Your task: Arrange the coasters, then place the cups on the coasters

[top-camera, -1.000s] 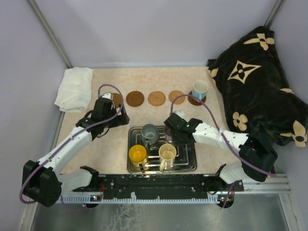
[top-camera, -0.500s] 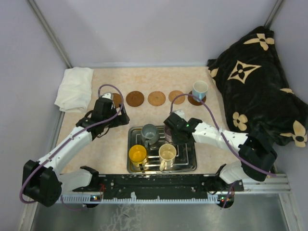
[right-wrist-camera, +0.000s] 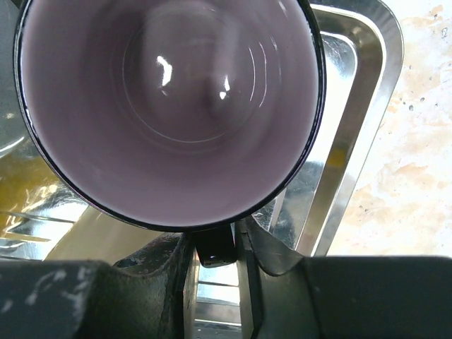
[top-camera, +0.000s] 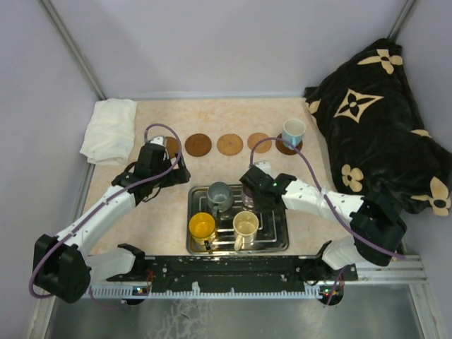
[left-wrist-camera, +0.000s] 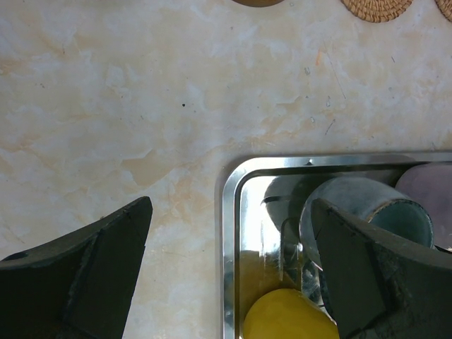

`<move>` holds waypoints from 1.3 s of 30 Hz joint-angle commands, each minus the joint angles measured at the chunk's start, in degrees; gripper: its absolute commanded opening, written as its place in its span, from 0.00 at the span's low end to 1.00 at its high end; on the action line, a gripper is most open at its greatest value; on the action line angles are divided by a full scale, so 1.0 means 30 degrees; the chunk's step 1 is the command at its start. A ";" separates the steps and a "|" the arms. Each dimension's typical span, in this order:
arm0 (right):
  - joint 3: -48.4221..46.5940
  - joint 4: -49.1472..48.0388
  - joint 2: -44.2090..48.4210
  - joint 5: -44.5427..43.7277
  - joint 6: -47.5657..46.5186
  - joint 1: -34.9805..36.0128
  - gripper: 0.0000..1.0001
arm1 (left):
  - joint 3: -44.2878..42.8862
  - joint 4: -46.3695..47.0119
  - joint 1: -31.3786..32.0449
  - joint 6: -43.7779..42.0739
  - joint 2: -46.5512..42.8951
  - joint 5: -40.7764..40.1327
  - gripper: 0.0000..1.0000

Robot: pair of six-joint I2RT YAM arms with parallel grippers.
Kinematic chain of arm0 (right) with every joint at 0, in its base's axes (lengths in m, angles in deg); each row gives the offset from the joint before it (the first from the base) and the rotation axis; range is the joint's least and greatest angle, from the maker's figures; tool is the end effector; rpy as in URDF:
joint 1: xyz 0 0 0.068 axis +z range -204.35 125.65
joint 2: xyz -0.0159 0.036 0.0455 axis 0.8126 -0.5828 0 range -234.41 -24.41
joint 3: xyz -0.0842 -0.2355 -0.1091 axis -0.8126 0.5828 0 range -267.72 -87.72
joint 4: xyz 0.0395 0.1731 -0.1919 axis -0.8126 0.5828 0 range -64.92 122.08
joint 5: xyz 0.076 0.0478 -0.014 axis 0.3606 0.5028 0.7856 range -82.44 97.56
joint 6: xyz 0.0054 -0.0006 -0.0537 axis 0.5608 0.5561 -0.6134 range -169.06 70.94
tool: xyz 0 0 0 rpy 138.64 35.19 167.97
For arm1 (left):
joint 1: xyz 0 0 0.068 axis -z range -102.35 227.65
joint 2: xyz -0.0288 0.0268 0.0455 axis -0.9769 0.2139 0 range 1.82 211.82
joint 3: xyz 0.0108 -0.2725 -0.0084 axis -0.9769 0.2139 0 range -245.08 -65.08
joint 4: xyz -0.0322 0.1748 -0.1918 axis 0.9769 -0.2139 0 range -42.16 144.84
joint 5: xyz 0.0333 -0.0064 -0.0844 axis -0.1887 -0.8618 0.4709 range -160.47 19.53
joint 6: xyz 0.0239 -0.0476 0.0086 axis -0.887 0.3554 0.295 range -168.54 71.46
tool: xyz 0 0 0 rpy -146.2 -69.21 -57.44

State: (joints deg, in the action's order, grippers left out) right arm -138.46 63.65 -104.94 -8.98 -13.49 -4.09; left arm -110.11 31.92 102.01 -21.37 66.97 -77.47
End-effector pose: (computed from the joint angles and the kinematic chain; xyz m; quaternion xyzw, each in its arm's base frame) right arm 0.1733 0.1925 0.2038 -0.0975 0.9675 0.0230 0.2323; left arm 0.2201 -0.0949 0.2505 -0.0468 0.9146 -0.1225 0.3825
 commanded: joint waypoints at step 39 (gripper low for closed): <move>-0.2971 -0.1173 0.0063 -0.5903 -0.1387 0.0316 0.00 | -0.0089 0.0446 0.0079 -0.0358 0.0550 0.0438 1.00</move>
State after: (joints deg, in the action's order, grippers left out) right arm -140.60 64.94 -104.90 -16.41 -14.54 -3.17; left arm -110.09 31.94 102.01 -21.63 68.30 -76.82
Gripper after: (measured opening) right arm 0.174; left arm 0.997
